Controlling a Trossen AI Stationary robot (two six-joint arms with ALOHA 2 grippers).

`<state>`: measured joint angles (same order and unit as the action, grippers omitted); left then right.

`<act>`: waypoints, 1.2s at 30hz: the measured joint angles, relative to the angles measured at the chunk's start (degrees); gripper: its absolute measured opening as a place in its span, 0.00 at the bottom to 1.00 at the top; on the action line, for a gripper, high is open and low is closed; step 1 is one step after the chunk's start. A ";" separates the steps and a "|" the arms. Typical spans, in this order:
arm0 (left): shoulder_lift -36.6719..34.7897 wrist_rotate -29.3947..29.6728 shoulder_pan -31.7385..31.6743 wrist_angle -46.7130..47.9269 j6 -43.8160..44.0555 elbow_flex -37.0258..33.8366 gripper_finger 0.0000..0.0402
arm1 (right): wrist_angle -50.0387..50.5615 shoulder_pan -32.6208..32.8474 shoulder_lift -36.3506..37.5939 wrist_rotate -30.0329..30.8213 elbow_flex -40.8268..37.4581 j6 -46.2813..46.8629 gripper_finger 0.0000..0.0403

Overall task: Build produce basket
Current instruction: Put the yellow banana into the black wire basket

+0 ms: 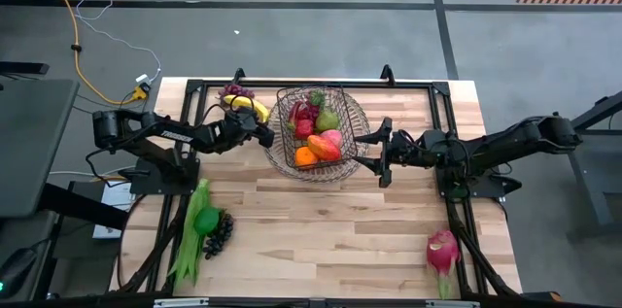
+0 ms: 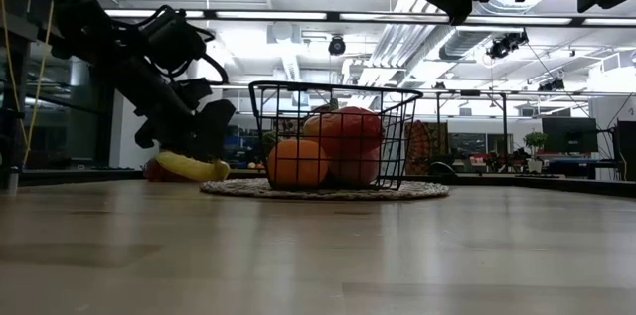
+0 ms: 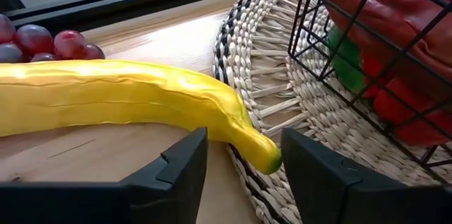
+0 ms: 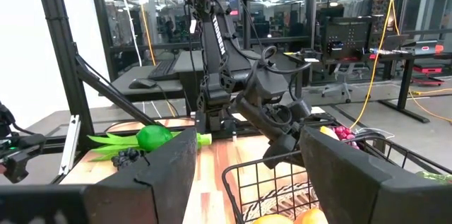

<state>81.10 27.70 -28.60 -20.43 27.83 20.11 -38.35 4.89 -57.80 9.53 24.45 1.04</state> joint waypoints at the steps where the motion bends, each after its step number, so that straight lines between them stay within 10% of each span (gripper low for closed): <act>1: 0.00 0.00 0.00 0.00 0.00 -0.01 0.40 | 0.00 0.00 0.00 0.01 0.00 0.00 0.60; 20: -0.17 -0.04 0.00 0.08 -2.56 -0.01 0.02 | 0.17 0.00 0.02 0.01 0.01 0.02 0.60; 36: -14.24 -2.54 1.48 8.72 -3.58 -0.01 0.00 | 1.27 -0.02 0.02 0.01 0.01 0.00 0.60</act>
<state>66.86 25.17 -27.12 -11.71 24.25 20.10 -37.08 4.86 -57.78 9.54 24.47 1.04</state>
